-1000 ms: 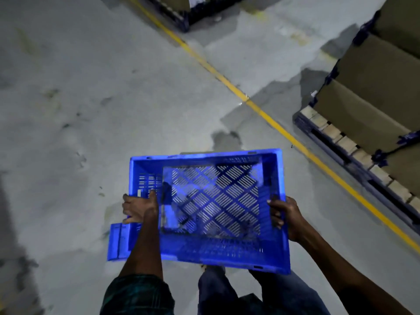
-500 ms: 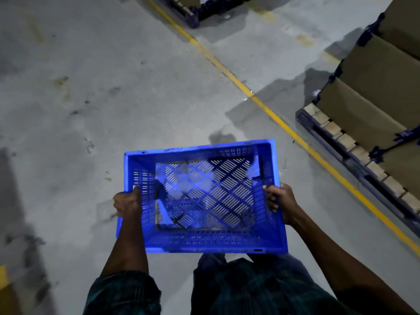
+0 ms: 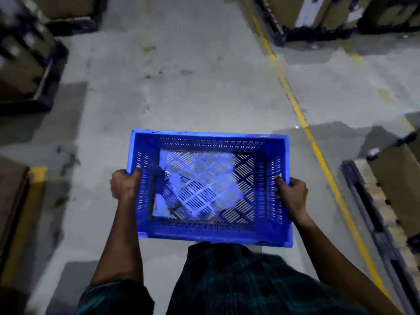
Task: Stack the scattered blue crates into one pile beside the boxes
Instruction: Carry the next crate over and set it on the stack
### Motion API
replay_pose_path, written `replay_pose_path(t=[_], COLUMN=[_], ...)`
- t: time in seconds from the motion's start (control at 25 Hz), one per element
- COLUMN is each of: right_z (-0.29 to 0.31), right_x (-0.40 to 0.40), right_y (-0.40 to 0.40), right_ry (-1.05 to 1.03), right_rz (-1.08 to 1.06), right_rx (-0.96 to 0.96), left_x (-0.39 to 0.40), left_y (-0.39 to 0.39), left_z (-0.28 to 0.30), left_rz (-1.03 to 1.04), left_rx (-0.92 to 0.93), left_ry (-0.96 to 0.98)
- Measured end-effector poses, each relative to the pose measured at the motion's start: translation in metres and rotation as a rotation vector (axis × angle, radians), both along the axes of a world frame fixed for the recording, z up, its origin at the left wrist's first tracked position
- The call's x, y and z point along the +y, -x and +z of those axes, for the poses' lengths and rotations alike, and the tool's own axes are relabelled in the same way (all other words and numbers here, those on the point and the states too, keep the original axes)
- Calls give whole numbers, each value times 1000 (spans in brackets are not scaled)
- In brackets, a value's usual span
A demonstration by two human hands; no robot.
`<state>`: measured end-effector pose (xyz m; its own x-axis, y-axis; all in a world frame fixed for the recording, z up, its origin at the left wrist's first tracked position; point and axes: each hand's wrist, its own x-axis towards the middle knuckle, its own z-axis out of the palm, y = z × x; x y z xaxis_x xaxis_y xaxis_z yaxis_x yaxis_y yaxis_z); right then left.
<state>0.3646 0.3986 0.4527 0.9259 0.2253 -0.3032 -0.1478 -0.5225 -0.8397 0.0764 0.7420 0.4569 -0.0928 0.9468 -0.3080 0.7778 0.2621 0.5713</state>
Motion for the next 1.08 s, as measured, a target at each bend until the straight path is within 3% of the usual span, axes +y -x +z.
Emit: replay_pose_path(t=[0.2,0.44,0.68,0.84,1.0,1.08], right_z=[0,-5,24,32,53,61], right_x=[39,83,137,147,147,145], right_y=[-15,34,174,270,385,440], right_ry=[130,14,-65,-72,-113,-152], right_rz=[384,689,1102,1274,1433,1481], right_rx=[-113,-16,15,-6,-14,4], left_x=[-77,-203,-336,-401,-472,-494], left_y=[87,200,317,390,500,521], left_z=[30,60,75,82,51,80], left_rz=[306,541,1031,1182,1343,1404], left_rx=[24,34,-34,-112,-182,-179], left_ry=[-74,-41,-165,-245,-300,-303])
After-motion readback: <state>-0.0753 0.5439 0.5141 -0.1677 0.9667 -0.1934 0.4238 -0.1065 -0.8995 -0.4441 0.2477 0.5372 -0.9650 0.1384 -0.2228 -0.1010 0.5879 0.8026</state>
